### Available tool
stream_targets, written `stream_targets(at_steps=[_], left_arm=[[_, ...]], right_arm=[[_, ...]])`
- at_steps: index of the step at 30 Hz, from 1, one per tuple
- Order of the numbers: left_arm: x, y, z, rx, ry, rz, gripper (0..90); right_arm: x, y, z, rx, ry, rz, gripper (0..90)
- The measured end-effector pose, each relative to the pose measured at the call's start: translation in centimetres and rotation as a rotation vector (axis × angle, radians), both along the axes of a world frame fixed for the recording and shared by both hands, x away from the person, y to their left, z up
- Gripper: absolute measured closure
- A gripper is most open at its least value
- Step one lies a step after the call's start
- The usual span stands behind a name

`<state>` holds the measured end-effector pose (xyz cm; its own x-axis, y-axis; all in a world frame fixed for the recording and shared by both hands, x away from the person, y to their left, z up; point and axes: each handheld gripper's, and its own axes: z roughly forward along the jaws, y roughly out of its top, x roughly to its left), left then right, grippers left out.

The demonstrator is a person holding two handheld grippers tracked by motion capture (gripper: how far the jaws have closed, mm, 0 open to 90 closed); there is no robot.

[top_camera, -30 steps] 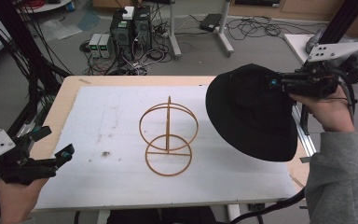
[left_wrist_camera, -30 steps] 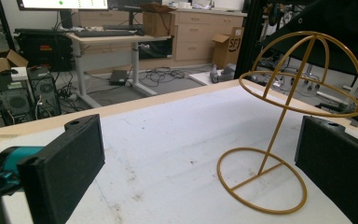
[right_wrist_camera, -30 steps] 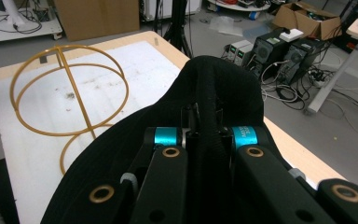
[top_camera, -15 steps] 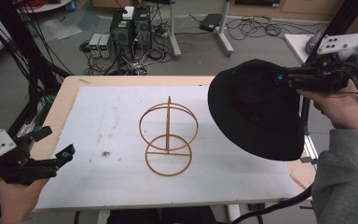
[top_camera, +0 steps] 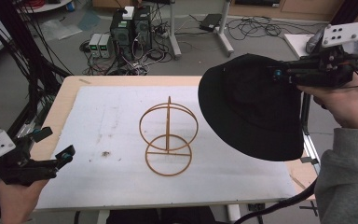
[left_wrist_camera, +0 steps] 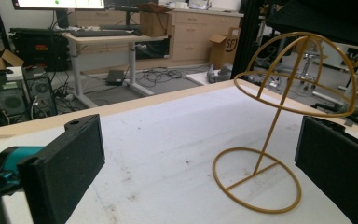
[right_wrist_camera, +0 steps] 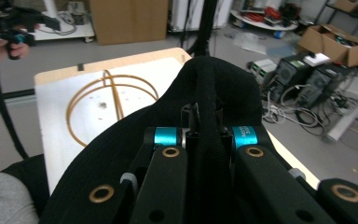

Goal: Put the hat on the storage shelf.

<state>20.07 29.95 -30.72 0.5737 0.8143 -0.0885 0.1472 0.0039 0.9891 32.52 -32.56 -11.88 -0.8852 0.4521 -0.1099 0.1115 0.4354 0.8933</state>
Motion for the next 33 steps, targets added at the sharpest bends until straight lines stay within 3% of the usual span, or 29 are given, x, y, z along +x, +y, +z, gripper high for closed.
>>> stream_targets(at_steps=[15, 33], left_arm=[[-0.8, 0.1, 0.2, 0.011, -0.006, 0.005, 1.7], [-2.0, 0.7, 0.1, 0.018, 0.000, 0.032, 1.7]], right_arm=[[0.2, 2.6, 0.7, 0.023, -0.024, 0.128, 88.1], [0.9, 8.9, 0.3, -0.002, -0.038, 0.275, 88.1]])
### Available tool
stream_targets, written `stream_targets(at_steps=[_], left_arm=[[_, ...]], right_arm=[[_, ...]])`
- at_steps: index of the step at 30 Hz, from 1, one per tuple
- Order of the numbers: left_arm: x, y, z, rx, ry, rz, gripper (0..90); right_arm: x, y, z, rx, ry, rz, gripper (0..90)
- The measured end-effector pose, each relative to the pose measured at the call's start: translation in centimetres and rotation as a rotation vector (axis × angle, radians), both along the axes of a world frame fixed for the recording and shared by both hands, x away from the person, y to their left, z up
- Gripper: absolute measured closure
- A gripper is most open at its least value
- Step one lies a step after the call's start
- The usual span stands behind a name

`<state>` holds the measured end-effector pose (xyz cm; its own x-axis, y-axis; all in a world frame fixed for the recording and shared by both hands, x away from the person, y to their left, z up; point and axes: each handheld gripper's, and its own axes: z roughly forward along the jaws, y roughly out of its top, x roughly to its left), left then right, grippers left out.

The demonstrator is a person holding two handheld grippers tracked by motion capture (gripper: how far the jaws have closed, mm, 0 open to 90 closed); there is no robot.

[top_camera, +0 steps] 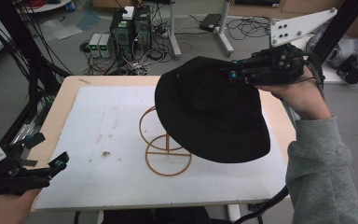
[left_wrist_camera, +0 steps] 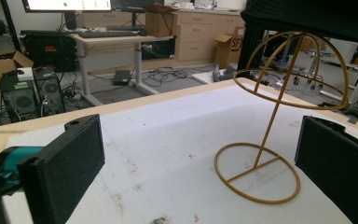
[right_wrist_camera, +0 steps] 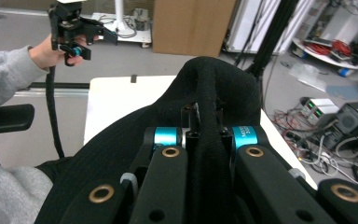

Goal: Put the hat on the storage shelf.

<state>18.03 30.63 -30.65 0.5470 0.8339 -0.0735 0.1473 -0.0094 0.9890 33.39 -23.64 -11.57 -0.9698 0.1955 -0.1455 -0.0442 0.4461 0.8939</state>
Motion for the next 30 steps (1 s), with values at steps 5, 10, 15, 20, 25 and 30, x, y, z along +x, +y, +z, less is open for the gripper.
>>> stream_targets(at_steps=[5, 10, 15, 20, 25, 30], left_arm=[[-0.3, 0.2, 0.0, -0.001, -0.001, 0.006, 1.7], [-0.6, 0.4, 0.0, 0.001, -0.003, 0.013, 1.7], [-0.8, 0.5, 0.0, 0.001, -0.001, 0.020, 1.7], [-1.0, 0.6, 0.0, 0.003, 0.000, 0.025, 1.7], [-1.1, 0.7, 0.0, 0.006, 0.003, 0.026, 1.7], [-1.2, 0.9, 0.1, 0.001, 0.001, 0.033, 1.7]], right_arm=[[0.2, 2.1, -0.3, -0.007, -0.004, 0.036, 88.1], [0.4, 3.7, -0.9, -0.016, -0.001, 0.064, 88.1], [0.7, 5.1, -1.7, -0.027, 0.005, 0.086, 88.1], [0.8, 6.3, -2.3, -0.031, 0.010, 0.106, 88.1], [0.9, 7.9, -3.0, -0.047, 0.007, 0.116, 88.1], [1.0, 9.7, -4.0, -0.081, -0.012, 0.112, 88.2]])
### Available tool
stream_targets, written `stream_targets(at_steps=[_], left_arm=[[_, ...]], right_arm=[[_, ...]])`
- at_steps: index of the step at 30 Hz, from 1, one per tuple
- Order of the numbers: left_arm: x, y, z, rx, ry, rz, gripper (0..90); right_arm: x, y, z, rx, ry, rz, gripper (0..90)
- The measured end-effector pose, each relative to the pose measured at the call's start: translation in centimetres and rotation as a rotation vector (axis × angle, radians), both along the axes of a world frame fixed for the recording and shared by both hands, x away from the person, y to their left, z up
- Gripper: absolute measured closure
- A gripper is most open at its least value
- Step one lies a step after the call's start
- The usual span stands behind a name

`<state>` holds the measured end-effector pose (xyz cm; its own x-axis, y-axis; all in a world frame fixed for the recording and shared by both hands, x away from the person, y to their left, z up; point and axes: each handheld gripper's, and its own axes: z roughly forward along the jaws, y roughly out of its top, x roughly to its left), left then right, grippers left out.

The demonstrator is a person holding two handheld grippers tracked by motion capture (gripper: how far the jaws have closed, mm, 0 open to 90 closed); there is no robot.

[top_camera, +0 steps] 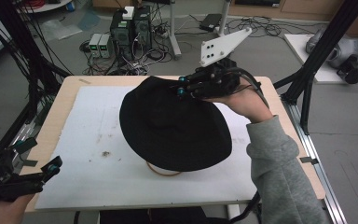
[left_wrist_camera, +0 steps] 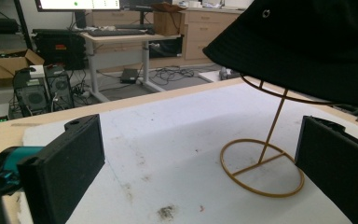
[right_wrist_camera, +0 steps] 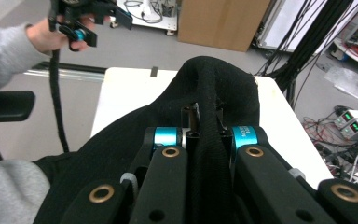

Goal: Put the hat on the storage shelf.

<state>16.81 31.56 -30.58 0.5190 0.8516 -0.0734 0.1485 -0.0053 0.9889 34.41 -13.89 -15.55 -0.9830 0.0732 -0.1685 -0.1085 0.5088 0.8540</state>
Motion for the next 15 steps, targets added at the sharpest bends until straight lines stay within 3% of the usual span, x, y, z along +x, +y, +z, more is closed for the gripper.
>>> stream_targets(at_steps=[5, 15], left_arm=[[-0.1, 0.2, 0.1, -0.002, -0.007, 0.003, 1.7], [0.2, 0.0, 0.0, -0.001, 0.000, -0.004, 1.7]], right_arm=[[0.3, 1.3, -0.8, -0.010, -0.011, 0.001, 88.2], [0.7, 1.4, -2.0, 0.007, 0.011, -0.018, 88.1]])
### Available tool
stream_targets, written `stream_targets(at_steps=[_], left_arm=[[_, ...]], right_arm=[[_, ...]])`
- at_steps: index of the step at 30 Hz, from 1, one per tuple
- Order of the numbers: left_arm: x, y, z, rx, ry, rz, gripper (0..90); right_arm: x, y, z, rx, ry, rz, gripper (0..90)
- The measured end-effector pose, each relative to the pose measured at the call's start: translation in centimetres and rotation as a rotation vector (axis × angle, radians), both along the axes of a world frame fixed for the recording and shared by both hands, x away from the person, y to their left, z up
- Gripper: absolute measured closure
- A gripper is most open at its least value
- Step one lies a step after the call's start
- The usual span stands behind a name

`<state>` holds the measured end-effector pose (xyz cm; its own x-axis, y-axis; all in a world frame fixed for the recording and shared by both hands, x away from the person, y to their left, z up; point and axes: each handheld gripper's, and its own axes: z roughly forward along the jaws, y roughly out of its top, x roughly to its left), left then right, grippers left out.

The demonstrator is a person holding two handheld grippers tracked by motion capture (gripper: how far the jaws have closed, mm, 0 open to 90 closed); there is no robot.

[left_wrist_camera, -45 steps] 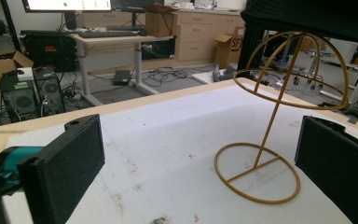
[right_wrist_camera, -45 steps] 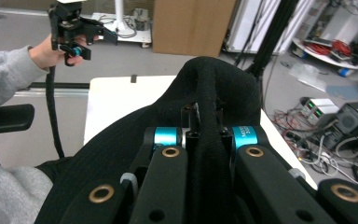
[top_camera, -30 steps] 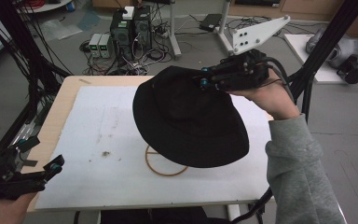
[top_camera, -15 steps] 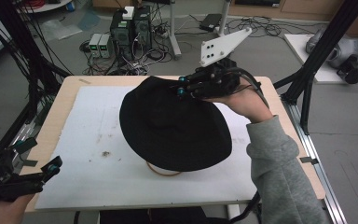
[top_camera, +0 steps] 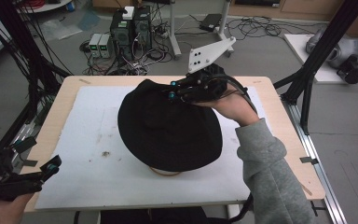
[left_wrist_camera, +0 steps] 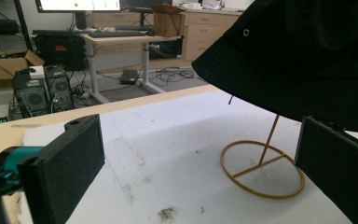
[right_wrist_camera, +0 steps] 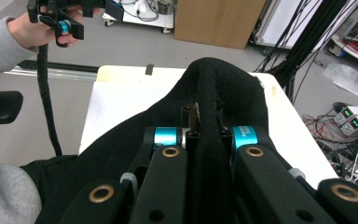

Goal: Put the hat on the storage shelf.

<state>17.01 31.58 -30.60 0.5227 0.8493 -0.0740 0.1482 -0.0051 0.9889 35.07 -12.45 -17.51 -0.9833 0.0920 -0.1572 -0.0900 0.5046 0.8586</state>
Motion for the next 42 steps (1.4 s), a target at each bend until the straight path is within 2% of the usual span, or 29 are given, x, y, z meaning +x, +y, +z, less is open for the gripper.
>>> stream_targets(at_steps=[2, 6, 10, 12, 14, 20, 22, 26, 30, 31, 32, 34, 35, 36, 37, 39, 42], left_arm=[[0.0, 0.0, 0.0, 0.000, 0.002, 0.001, 1.7], [0.1, -0.1, -0.1, -0.001, 0.003, -0.002, 1.7], [0.1, 0.0, -0.1, 0.001, 0.005, -0.002, 1.8], [0.1, -0.1, -0.1, -0.001, 0.004, -0.001, 1.7], [0.2, -0.1, -0.2, 0.001, 0.007, -0.002, 1.7], [0.2, -0.1, -0.2, 0.000, 0.009, -0.002, 1.7], [0.1, -0.1, -0.2, 0.000, 0.008, -0.001, 1.7], [0.1, -0.1, -0.2, -0.002, 0.008, -0.001, 1.7], [0.1, -0.1, -0.2, 0.003, 0.008, -0.001, 1.7], [0.1, -0.1, -0.2, 0.003, 0.008, 0.000, 1.7], [0.1, -0.1, -0.2, 0.003, 0.009, -0.001, 1.7], [0.1, -0.1, -0.2, 0.000, 0.009, 0.001, 1.7], [0.1, -0.1, -0.2, 0.002, 0.009, 0.000, 1.7], [0.1, -0.1, -0.2, 0.003, 0.010, -0.001, 1.7], [0.1, -0.1, -0.2, 0.003, 0.010, -0.001, 1.7], [0.2, -0.2, -0.2, 0.004, 0.010, -0.003, 1.7], [0.3, -0.3, -0.2, 0.003, 0.009, -0.006, 1.7]], right_arm=[[0.0, 0.0, -0.2, 0.007, -0.004, 0.002, 88.0], [0.2, 0.2, -1.2, -0.003, 0.019, -0.008, 87.3], [0.2, 0.4, -2.1, 0.000, 0.011, -0.016, 86.7], [0.3, 0.5, -2.9, -0.026, 0.016, -0.024, 86.4], [0.4, 0.5, -3.3, -0.025, 0.021, -0.024, 86.4], [0.5, 0.5, -3.4, -0.015, 0.018, -0.021, 85.8], [0.6, 0.4, -3.3, -0.009, 0.023, -0.024, 81.6], [0.5, 0.4, -3.3, -0.006, 0.032, -0.025, 80.0], [0.6, 0.4, -3.3, 0.009, 0.036, -0.041, 63.6], [0.7, 0.3, -3.3, 0.016, 0.048, -0.069, 48.4], [0.7, 0.3, -3.3, 0.016, 0.048, -0.069, 48.4], [0.8, 0.1, -3.3, 0.025, 0.053, -0.096, 38.6], [0.9, -0.1, -3.3, 0.036, 0.060, -0.123, 26.7], [0.9, -0.2, -3.3, 0.042, 0.067, -0.131, 21.4], [0.9, -0.2, -3.3, 0.042, 0.067, -0.131, 21.4], [1.0, -0.4, -3.3, 0.052, 0.065, -0.159, 10.6], [0.9, -0.8, -3.2, 0.074, 0.050, -0.177, 10.1]])
